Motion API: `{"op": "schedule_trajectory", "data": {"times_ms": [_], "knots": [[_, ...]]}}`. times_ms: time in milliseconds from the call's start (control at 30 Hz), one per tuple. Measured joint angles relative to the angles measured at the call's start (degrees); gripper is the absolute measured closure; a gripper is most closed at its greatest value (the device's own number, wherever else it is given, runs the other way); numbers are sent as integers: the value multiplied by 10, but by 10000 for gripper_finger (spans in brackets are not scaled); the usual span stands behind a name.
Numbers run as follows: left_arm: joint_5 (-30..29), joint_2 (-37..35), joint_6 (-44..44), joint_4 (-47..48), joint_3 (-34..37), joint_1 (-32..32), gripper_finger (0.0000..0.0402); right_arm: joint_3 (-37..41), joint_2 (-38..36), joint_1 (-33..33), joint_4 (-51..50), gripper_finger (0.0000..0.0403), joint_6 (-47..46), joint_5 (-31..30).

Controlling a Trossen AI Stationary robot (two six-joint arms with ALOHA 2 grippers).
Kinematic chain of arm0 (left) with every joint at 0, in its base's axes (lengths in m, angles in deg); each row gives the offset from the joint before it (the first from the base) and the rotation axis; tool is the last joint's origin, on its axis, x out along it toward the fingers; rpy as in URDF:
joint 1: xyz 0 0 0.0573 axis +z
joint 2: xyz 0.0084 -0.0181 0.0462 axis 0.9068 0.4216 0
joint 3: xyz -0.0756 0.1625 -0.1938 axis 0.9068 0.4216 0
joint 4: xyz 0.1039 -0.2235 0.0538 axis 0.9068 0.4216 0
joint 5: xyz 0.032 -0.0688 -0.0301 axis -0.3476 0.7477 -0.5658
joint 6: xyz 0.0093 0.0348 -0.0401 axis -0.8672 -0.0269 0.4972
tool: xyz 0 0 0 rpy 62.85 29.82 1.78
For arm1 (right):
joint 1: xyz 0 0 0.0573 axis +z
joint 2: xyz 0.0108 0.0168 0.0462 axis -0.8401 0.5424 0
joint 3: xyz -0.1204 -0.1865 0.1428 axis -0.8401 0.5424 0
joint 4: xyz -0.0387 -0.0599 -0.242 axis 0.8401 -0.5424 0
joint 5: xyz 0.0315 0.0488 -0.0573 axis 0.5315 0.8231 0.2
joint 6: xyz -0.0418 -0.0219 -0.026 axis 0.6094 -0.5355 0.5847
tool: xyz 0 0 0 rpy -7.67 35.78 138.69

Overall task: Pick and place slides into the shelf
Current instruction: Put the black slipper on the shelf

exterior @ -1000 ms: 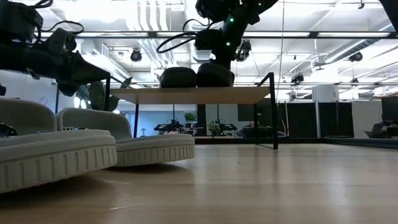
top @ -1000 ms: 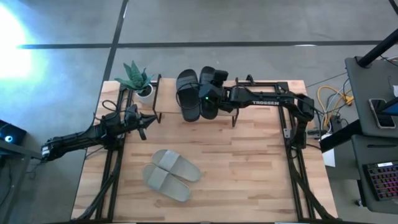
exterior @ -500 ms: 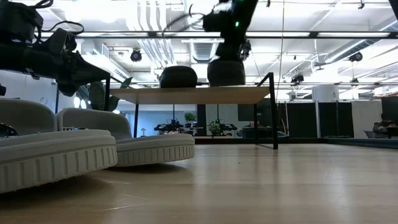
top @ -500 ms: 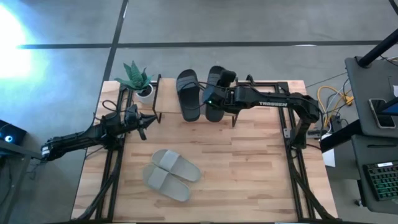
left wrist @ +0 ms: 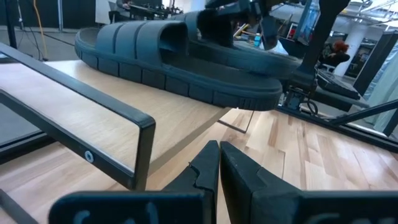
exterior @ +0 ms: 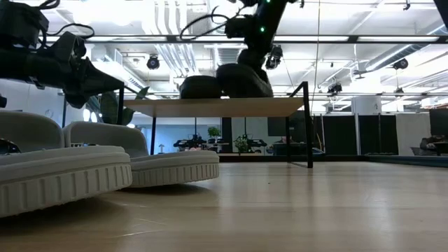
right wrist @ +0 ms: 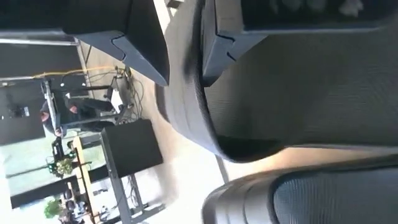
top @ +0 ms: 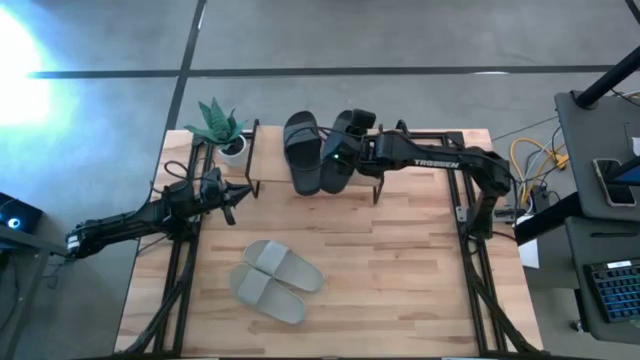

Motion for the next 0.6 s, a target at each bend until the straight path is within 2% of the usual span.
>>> {"op": "schedule_trajectory", "data": {"times_ms": [333,600], "knots": [[0,0,0,-1,0,0,402,1,30,-1,21,310,143,86],[0,0,0,-1,0,0,402,-4,32,4,97,310,214,97]]}}
